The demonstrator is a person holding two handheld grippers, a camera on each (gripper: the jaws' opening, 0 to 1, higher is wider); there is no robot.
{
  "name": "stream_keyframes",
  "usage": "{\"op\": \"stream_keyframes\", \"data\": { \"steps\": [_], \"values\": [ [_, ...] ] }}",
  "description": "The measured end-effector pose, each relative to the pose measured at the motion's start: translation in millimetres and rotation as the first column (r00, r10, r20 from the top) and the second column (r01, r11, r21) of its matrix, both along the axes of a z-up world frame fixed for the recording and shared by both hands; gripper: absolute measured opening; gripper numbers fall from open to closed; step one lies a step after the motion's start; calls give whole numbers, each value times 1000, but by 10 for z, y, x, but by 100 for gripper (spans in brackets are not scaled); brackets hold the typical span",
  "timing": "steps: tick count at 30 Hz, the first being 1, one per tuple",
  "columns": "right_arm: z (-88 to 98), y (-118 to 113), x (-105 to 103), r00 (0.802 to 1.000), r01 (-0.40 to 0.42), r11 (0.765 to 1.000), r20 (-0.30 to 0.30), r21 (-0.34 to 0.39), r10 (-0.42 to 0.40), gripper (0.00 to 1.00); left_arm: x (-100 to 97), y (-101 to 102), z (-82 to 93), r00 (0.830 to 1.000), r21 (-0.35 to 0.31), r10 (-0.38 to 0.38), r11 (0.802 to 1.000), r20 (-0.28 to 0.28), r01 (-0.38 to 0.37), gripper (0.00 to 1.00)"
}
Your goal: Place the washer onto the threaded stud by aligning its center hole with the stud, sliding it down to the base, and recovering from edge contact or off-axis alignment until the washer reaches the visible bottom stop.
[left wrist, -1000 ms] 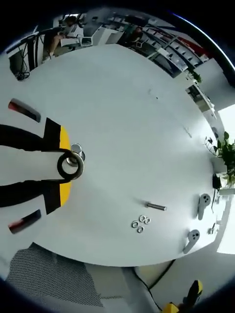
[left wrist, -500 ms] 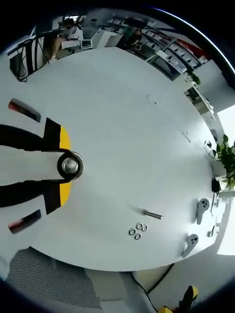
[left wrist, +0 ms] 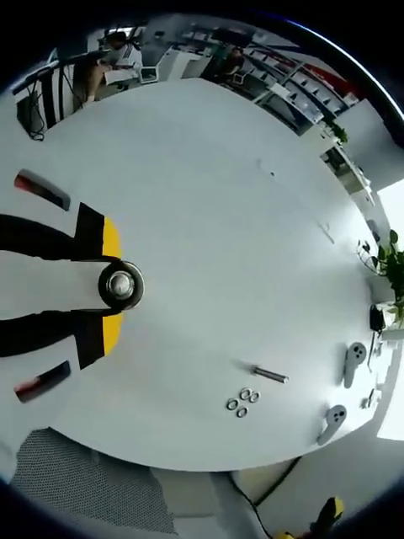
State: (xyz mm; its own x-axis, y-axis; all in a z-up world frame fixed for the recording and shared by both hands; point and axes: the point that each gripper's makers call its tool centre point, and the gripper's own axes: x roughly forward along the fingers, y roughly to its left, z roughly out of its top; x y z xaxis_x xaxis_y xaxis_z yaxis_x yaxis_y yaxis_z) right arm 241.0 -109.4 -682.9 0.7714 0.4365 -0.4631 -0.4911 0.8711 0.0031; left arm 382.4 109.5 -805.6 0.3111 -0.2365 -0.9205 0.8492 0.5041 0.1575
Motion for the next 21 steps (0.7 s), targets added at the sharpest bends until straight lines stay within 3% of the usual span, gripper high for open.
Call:
{"op": "stream_keyframes", "data": {
  "steps": [21],
  "values": [
    [-36,-13,0,1000,3,1000,-14,-11,-3,43,-14,15,-239,1000,-20,29,999,-5,-29,19]
  ]
}}
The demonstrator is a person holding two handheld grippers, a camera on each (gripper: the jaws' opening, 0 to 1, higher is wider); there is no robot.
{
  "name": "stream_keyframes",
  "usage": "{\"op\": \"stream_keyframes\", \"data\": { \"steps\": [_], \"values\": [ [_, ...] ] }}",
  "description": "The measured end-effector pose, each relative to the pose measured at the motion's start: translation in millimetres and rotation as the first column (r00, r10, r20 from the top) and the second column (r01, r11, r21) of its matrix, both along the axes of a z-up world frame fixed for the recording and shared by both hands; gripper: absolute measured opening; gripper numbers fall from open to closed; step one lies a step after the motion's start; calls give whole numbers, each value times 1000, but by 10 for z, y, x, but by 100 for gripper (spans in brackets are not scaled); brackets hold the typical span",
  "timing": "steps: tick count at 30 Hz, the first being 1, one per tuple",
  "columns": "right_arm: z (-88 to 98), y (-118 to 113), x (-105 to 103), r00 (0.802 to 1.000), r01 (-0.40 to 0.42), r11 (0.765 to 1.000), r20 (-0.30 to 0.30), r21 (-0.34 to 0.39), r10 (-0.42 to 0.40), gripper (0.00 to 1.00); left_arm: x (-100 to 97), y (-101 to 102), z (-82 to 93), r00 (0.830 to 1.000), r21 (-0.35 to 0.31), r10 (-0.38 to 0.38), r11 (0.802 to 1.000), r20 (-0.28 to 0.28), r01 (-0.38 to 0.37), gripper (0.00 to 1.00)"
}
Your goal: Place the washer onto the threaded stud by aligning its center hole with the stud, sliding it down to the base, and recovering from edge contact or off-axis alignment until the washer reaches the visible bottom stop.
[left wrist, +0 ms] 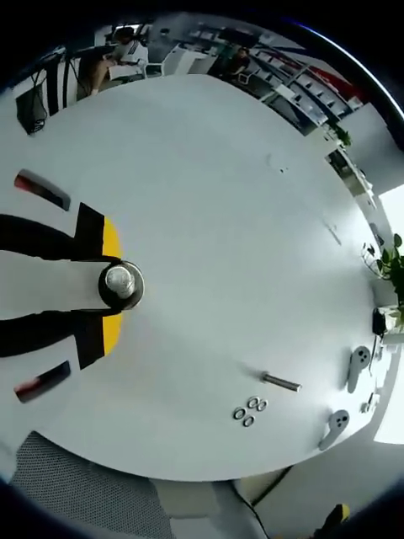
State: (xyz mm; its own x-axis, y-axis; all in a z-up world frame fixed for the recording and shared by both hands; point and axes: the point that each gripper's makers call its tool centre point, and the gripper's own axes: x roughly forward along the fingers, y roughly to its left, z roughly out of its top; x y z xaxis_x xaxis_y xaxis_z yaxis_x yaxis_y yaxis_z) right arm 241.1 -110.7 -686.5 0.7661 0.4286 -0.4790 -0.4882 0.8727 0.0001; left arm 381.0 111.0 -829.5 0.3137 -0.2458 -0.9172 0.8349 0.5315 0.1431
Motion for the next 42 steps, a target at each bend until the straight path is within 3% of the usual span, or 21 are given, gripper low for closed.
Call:
{"op": "stream_keyframes", "data": {
  "steps": [13,21,26,30,42],
  "values": [
    [-12,-22,4,1000,8,1000,-2,-8,-8,43,22,-12,-193,1000,-15,-5,1000,15,5,19],
    [-29,-12,-4,1000,3,1000,-11,-15,-3,43,44,-13,-219,999,-64,26,998,24,-24,20],
    [-42,-6,-9,1000,-1,1000,-15,-21,0,43,30,5,-244,999,-54,9,998,34,-7,21],
    [-46,-4,-8,1000,-2,1000,-17,-22,2,43,43,6,-186,998,-71,17,997,66,-13,27],
    [-50,25,-18,1000,-19,1000,-20,-20,19,43,-32,55,199,987,-185,129,977,98,-109,27]
  ]
}}
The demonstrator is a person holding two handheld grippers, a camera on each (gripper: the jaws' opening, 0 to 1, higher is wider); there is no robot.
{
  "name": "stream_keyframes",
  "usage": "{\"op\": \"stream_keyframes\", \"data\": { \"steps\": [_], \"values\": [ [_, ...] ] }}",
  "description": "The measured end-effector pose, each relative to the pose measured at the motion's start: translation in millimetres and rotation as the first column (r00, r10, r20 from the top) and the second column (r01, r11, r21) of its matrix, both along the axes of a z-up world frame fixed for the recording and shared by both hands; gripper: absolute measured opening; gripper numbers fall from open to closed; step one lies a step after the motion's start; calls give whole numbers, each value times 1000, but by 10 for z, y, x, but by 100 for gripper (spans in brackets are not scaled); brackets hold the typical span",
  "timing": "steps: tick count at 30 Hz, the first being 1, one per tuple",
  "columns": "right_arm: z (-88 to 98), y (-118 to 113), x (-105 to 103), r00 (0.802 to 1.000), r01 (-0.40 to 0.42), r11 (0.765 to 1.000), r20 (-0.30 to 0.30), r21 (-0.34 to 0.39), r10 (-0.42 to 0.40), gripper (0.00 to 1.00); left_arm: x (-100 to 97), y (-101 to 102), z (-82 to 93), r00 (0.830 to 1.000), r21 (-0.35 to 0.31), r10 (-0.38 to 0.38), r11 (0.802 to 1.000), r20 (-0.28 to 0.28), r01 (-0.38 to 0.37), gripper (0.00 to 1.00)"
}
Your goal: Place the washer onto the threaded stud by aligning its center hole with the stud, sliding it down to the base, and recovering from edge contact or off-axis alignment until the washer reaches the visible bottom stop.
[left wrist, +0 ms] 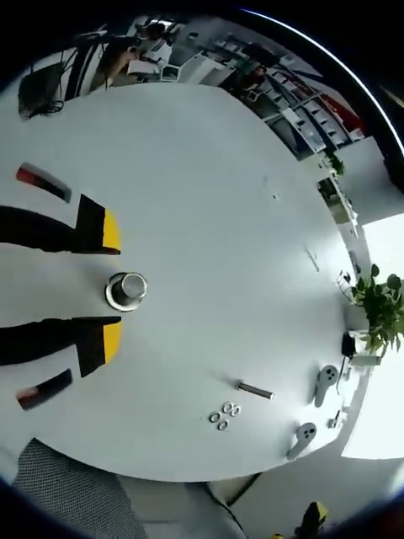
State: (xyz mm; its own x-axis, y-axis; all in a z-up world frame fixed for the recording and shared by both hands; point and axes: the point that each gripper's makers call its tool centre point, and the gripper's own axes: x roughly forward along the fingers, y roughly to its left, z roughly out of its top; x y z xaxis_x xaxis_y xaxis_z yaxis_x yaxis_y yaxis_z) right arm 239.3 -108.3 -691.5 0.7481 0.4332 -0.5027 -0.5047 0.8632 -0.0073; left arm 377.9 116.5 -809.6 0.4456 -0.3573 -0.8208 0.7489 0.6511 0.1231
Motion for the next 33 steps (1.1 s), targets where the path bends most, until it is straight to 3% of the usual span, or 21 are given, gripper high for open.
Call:
{"op": "stream_keyframes", "data": {
  "steps": [12,17,19,21,24,30,33],
  "values": [
    [8,37,-15,1000,-18,1000,1,9,18,43,-186,-170,539,991,-180,65,983,117,-43,28],
    [11,47,-19,1000,-22,1000,1,15,22,43,-342,-218,700,987,-232,48,973,156,-11,29],
    [13,49,-19,1000,-25,1000,3,13,25,43,-495,-310,772,990,-292,12,956,143,30,29],
    [16,54,-24,1000,-26,1000,2,17,26,43,-577,-263,818,987,-289,37,957,159,11,28],
    [9,69,-31,999,-34,999,-1,18,34,43,-643,-267,880,982,-382,120,923,143,-57,29],
    [1,81,-40,999,-41,999,-5,17,41,43,-804,-287,931,981,-385,126,921,147,-61,30],
    [-6,84,-41,999,-42,999,-9,17,42,43,-875,-296,1053,979,-428,145,901,143,-71,31]
  ]
}}
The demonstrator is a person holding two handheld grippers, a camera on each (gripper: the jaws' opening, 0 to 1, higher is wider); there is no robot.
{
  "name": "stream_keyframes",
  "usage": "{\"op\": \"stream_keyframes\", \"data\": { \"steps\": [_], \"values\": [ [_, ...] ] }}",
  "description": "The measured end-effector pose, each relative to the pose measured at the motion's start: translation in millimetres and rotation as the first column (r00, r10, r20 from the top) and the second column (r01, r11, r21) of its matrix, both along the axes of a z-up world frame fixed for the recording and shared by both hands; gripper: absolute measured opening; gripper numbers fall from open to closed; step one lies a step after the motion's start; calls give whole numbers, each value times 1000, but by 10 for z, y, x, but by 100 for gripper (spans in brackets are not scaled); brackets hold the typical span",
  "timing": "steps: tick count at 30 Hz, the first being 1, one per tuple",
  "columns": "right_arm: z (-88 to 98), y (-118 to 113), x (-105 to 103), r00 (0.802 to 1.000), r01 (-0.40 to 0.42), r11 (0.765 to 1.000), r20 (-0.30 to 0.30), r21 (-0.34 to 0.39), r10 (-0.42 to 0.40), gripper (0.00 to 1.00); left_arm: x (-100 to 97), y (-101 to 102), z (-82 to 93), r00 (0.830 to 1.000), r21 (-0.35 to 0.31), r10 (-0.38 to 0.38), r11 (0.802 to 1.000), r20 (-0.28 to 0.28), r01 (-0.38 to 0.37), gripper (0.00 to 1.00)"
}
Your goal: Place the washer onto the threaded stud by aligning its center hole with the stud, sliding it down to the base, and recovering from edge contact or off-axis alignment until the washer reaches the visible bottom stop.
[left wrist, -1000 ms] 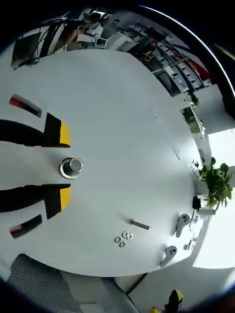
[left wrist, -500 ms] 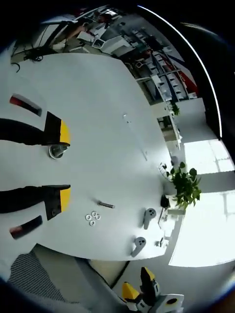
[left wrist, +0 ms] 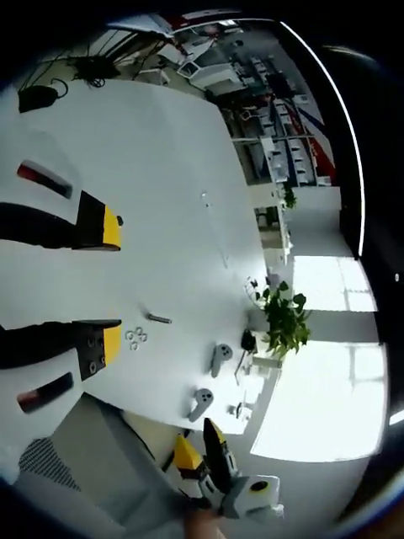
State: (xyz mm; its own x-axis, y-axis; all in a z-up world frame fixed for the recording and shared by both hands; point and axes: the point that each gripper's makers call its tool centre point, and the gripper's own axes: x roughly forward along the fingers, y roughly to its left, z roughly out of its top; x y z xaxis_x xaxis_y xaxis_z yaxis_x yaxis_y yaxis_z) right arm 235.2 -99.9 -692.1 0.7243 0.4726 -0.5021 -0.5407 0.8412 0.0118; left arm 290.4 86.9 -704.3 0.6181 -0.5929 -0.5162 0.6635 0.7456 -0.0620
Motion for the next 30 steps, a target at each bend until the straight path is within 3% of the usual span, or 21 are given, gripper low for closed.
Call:
{"op": "stream_keyframes", "data": {
  "steps": [2,4,13,18,20,23,26,30],
  "values": [
    [2,-4,3,1000,7,1000,-3,7,-7,43,-86,-21,53,1000,-30,0,1000,-23,0,31],
    [4,12,-2,1000,3,1000,-5,11,-3,43,-133,-14,144,1000,-32,-6,999,20,7,30],
    [-13,44,-18,1000,-17,1000,-12,6,17,43,-327,144,361,1000,-66,19,998,23,-18,32],
    [-34,75,-35,999,-35,999,-23,5,35,43,-485,264,401,998,-79,41,996,39,-38,32],
    [-31,57,-27,999,-23,1000,-25,6,23,43,-551,308,369,998,-51,36,998,45,-33,32],
    [-16,73,-33,999,-22,1000,-26,18,23,43,-563,369,424,998,-63,56,997,39,-54,33],
    [-65,110,-58,998,-51,999,-39,-8,51,43,-577,408,559,995,-75,65,995,76,-59,33],
    [-81,111,-67,997,-56,998,-48,-10,55,43,-595,499,573,993,-90,94,992,78,-86,33]
  ]
}}
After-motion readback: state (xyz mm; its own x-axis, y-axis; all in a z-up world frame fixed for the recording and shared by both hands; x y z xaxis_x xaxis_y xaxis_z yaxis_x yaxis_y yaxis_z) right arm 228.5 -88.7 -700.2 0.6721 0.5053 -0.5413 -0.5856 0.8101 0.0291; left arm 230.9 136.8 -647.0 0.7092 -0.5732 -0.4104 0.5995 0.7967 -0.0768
